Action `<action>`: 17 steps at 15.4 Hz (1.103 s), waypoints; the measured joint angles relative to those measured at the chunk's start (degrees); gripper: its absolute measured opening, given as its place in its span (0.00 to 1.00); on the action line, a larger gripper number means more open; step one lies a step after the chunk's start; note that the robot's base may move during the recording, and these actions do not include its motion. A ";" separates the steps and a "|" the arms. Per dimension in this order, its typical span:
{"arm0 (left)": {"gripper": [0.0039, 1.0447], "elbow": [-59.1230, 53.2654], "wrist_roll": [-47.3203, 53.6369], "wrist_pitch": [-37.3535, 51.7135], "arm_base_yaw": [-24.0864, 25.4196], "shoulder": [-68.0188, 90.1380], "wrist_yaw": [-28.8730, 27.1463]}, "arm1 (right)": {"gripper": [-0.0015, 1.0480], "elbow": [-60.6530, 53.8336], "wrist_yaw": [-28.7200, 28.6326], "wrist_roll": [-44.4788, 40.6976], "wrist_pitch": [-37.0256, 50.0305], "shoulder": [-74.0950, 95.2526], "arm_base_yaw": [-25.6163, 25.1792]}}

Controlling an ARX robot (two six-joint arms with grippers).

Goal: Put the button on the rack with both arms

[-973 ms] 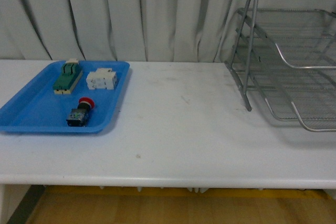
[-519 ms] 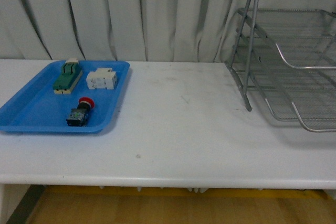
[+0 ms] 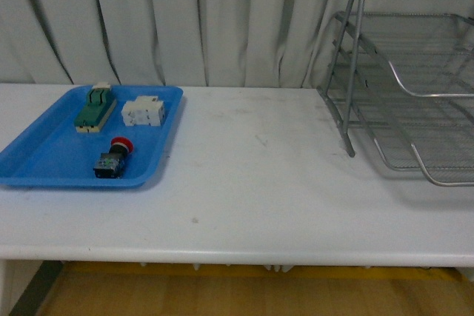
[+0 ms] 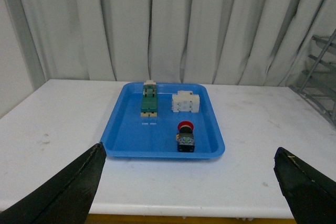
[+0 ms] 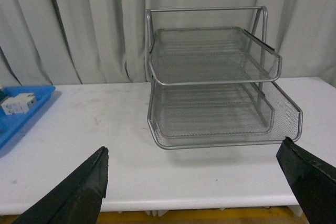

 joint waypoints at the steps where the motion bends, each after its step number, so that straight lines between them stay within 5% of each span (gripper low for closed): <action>1: 0.94 3.30 -3.98 -9.94 1.03 3.04 2.80 | 0.94 0.00 0.02 0.02 -0.04 0.00 0.00; 3: 0.94 9.60 -12.92 -14.64 3.19 14.01 5.07 | 0.94 0.00 -0.02 0.00 0.00 0.00 0.00; 9: 0.94 26.25 -15.02 15.43 1.90 56.43 6.45 | 0.94 0.00 0.00 0.00 0.00 0.00 0.00; 17: 0.94 59.84 -6.01 8.07 -8.48 107.10 2.14 | 0.94 0.00 0.00 0.00 -0.02 0.00 0.00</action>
